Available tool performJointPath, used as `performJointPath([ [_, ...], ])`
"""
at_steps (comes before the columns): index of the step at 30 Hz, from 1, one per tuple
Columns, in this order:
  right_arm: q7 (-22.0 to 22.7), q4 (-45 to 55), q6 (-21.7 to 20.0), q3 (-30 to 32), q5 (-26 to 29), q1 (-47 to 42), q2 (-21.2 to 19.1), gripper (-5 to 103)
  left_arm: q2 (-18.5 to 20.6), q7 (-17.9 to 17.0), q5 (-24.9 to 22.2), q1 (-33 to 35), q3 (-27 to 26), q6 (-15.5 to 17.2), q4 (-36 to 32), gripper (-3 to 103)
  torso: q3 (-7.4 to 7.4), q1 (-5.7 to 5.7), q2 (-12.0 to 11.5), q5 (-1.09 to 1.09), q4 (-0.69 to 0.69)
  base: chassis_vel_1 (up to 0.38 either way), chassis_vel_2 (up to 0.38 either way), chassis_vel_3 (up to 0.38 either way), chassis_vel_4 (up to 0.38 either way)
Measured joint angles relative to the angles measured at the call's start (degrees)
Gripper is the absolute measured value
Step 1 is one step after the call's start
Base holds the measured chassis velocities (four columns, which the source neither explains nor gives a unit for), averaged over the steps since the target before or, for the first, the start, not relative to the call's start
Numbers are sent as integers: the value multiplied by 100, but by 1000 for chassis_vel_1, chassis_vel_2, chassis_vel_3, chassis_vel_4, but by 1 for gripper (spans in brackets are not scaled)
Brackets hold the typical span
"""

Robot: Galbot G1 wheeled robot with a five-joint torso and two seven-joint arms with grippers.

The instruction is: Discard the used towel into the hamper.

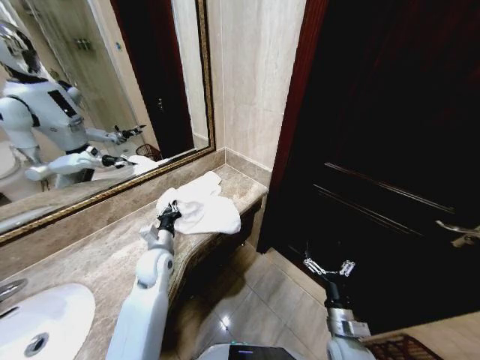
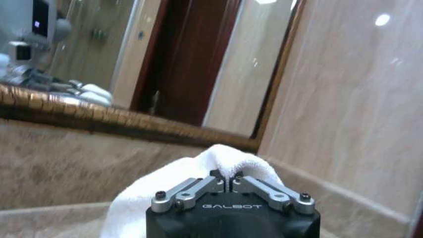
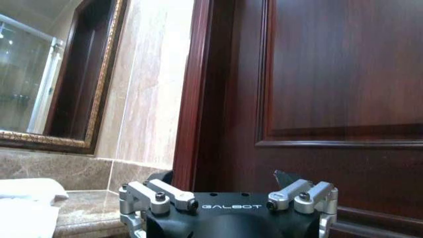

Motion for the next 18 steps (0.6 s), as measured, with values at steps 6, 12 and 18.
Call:
performJointPath([
  [6,-97,56,41,-21,31,-78,31,100,-129,111,81,541,16,-403,-678,1,0,0,0,0,-1,0,0,0,0],
  [12,-293,186,68,-97,79,-158,120,100,-315,-36,306,1084,110,-693,-1241,1,0,0,0,0,-1,0,0,0,0],
  [18,-163,396,80,-79,137,-160,130,100,-389,-108,685,1446,139,-817,-1556,1,0,1,0,0,0,0,0,0,0],
])
